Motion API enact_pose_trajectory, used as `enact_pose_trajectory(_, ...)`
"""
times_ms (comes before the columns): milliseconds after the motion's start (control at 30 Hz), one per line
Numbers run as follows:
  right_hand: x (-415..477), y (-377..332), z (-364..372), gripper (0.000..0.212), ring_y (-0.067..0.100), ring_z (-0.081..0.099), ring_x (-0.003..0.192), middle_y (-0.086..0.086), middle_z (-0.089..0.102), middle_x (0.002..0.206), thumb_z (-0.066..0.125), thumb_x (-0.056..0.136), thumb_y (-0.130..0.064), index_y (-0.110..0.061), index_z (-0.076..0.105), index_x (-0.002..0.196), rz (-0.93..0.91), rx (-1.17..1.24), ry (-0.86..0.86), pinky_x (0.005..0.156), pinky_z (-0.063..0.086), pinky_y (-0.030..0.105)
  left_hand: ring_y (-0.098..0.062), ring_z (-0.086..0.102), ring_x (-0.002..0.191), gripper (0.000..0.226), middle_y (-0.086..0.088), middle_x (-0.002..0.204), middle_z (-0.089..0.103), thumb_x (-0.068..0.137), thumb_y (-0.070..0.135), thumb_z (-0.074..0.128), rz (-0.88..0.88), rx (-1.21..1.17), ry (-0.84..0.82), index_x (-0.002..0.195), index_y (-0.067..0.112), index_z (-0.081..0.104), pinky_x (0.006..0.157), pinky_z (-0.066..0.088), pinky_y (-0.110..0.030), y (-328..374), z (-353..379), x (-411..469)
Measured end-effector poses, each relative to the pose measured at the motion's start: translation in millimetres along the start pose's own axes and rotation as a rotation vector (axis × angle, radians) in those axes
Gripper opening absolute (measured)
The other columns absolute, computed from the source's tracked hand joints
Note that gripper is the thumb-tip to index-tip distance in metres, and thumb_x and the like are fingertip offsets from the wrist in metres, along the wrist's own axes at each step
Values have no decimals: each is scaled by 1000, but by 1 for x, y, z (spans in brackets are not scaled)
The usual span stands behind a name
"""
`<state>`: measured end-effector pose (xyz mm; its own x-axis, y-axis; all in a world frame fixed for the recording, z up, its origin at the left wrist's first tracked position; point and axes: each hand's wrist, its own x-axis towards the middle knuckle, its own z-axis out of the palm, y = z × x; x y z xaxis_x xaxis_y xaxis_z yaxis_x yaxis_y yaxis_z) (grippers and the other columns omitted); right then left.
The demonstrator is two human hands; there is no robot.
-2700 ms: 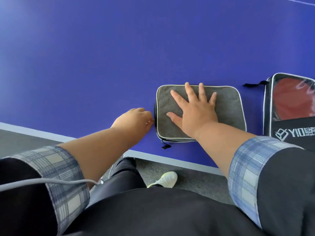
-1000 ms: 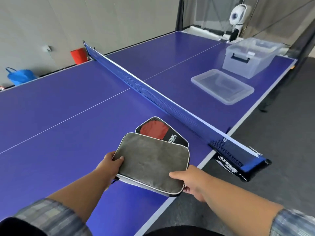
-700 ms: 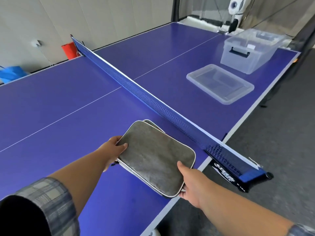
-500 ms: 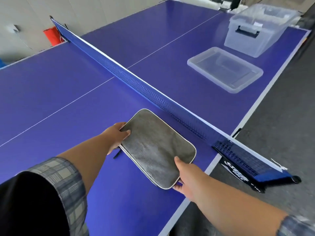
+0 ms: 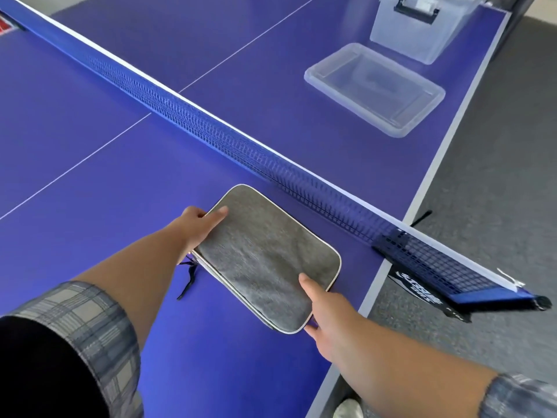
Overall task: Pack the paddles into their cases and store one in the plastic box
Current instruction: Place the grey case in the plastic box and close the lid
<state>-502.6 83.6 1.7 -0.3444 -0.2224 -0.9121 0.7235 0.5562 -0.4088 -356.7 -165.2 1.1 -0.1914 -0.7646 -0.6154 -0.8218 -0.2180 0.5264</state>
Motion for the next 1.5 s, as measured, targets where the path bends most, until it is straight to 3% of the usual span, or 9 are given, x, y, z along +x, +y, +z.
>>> enact_pose_trajectory(200, -5, 5, -11, 52, 26, 69, 106, 5, 76, 110, 89, 71, -32, -15, 68, 116, 21, 175, -140, 105, 49, 45, -27, 65, 107, 102, -4, 116, 69, 44, 75, 83, -73, -207, -231, 128, 25, 54, 101, 46, -47, -14, -12, -17)
enact_pose_trajectory(400, -46, -19, -40, 43, 26, 75, 96, 6, 78, 104, 83, 79, -33, -13, 71, 116, -142, 127, -229, 96, 55, 46, -26, 75, 87, 70, -4, 97, 78, 59, 61, 78, -12, -350, -264, 111, 14, 69, 78, 54, -39, -8, -20, -67)
enact_pose_trajectory(567, -101, -67, -93, 41, 30, 76, 89, 9, 79, 99, 81, 80, -35, -11, 72, 112, -294, 149, -203, 88, 58, 49, -24, 74, 87, 51, -5, 99, 77, 83, 50, 66, 193, -389, -266, 118, 13, 65, 78, 52, -39, 51, -19, -132)
enact_pose_trajectory(700, -138, -109, -160, 42, 33, 76, 84, 12, 79, 95, 82, 79, -36, -9, 72, 109, -411, 186, -163, 82, 60, 52, -23, 73, 96, 70, -4, 106, 76, 66, 65, 78, 352, -392, -319, 115, 17, 66, 86, 51, -41, 122, 3, -192)
enact_pose_trajectory(867, -171, -159, -276, 27, 30, 77, 71, 13, 79, 88, 76, 85, -31, -9, 74, 100, -487, 259, -163, 49, 60, 39, -23, 74, 92, 65, -2, 101, 77, 67, 64, 76, 463, -376, -257, 111, 17, 68, 88, 54, -42, 218, 76, -255)
enact_pose_trajectory(1033, -171, -183, -411, 23, 26, 76, 65, 9, 79, 84, 72, 88, -37, -16, 72, 98, -498, 296, -117, 48, 59, 36, -18, 72, 86, 61, 2, 98, 75, 75, 49, 66, 566, -395, -202, 129, 21, 57, 64, 54, -32, 301, 183, -305)
enact_pose_trajectory(1167, -169, -198, -502, 26, 26, 76, 65, 9, 79, 84, 73, 87, -37, -15, 72, 100, -503, 293, -90, 49, 58, 36, -13, 63, 107, 73, 12, 129, 57, 83, 41, 71, 653, -489, -260, 145, 47, 32, 82, 51, -33, 345, 256, -337)
enact_pose_trajectory(1400, -158, -237, -594, 30, 28, 77, 77, 9, 79, 94, 67, 91, -33, -12, 69, 112, -597, 296, -60, 62, 60, 40, -5, 63, 104, 61, 23, 126, 56, 97, 33, 58, 708, -478, -287, 140, 64, 27, 80, 50, -25, 400, 328, -367)
enact_pose_trajectory(1500, -144, -263, -611, 43, 20, 76, 80, -5, 74, 108, 57, 87, -23, -39, 54, 127, -793, 262, 14, 53, 58, 36, -18, 57, 119, 63, 12, 139, 51, 96, 38, 57, 721, -440, -222, 142, 64, 24, 104, 44, -41, 428, 340, -361)
